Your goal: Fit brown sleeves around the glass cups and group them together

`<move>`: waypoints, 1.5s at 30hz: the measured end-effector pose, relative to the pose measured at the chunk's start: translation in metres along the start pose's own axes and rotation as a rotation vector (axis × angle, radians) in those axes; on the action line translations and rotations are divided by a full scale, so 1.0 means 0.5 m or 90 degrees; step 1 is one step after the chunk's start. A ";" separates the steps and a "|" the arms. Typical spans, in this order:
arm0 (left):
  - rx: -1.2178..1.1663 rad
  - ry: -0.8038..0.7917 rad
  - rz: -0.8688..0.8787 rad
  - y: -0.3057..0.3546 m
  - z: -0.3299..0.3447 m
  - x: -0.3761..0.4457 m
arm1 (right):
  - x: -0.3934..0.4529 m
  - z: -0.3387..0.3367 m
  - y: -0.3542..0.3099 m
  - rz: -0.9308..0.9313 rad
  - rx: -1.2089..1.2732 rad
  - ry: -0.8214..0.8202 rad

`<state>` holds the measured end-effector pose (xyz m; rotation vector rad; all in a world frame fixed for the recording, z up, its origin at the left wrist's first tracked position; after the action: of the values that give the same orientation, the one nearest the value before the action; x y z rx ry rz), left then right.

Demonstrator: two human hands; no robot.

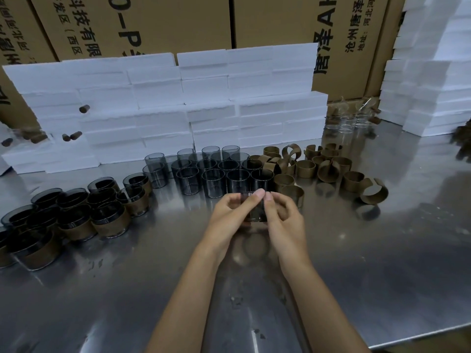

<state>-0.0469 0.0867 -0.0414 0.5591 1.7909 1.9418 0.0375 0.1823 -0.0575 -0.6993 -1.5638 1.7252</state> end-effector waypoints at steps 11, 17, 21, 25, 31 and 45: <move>-0.135 -0.131 -0.063 0.013 0.014 -0.012 | -0.010 0.009 -0.009 0.048 0.093 -0.069; -0.129 -0.148 -0.054 0.015 0.008 -0.010 | -0.014 0.022 -0.010 -0.003 -0.045 -0.129; -0.052 -0.094 -0.049 0.014 0.002 -0.010 | -0.015 0.022 -0.003 -0.016 -0.076 -0.099; -0.105 -0.046 -0.018 0.013 0.000 -0.005 | -0.013 0.021 -0.001 -0.013 -0.092 -0.093; -0.103 -0.040 -0.015 0.007 -0.002 0.002 | -0.006 0.017 0.003 -0.015 -0.106 -0.079; -0.179 -0.132 -0.032 0.027 0.003 -0.009 | -0.011 0.014 -0.016 0.034 0.007 -0.088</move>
<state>-0.0428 0.0844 -0.0276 0.5884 1.3649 1.9764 0.0365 0.1736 -0.0492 -0.6337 -1.6400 1.8546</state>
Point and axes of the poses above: each hand's wrist, its own x-axis towards the middle knuckle, its own z-axis out of the palm, y = z × x, the point moved 4 cm from there along x, towards the middle knuckle, and after that the axes turned 2 degrees about z, right-handed, at the moved point
